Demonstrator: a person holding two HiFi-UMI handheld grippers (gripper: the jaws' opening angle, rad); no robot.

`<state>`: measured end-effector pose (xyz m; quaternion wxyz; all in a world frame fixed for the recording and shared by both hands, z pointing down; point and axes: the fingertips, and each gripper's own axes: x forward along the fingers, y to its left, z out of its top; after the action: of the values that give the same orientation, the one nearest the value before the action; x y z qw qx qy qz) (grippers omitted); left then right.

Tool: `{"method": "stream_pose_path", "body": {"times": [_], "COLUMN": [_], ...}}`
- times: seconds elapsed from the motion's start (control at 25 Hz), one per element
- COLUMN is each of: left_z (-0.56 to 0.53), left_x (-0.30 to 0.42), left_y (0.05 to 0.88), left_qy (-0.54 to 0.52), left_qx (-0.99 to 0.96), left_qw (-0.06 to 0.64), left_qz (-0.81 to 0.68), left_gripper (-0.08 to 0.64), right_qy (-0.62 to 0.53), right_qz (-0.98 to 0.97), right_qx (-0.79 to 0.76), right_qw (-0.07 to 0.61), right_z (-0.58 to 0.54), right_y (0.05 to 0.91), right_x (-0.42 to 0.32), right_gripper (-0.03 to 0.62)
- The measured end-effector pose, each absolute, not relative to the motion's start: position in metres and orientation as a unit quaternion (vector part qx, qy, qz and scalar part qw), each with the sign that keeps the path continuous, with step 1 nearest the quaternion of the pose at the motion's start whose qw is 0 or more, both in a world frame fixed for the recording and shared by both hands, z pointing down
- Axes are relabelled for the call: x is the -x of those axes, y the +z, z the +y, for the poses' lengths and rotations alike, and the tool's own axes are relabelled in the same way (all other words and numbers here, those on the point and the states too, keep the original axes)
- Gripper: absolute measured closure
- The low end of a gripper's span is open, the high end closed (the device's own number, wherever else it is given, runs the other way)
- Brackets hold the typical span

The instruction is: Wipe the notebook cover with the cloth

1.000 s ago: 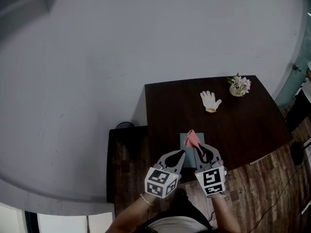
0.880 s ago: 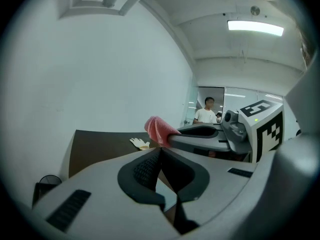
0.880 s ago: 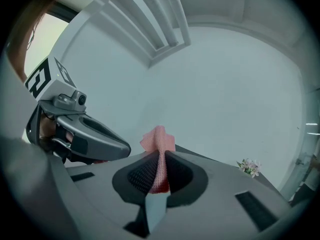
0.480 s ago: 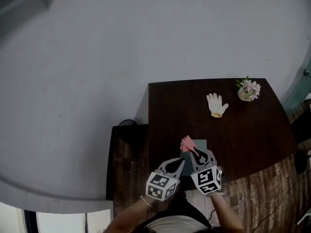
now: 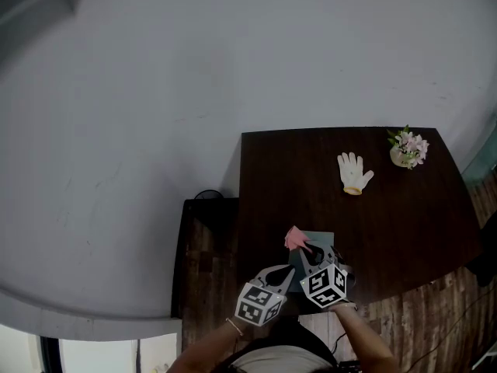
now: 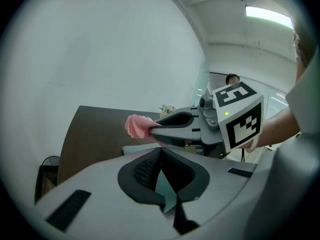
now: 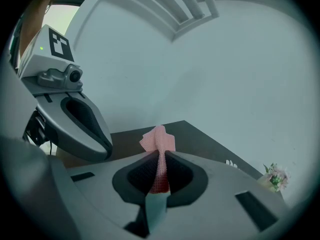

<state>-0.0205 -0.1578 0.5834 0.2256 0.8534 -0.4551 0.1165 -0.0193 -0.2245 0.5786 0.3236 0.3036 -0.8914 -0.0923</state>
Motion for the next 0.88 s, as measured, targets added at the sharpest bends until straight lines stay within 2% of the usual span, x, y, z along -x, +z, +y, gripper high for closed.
{"method": "stream_pose_path", "body": {"times": [0.88], "left_z": [-0.187], "left_x": [0.018], "left_y": [0.643], "left_qy": [0.139], "left_qx": [-0.822], "left_qw": [0.305], "left_qz": [-0.46], "left_gripper": [0.541], "right_qy": [-0.075], "right_qz": [-0.876], "right_qx": [-0.221], "right_qw": [0.423], "right_z": [-0.274], "right_y": [0.675], "right_x": [0.025], "right_gripper": [0.555]}}
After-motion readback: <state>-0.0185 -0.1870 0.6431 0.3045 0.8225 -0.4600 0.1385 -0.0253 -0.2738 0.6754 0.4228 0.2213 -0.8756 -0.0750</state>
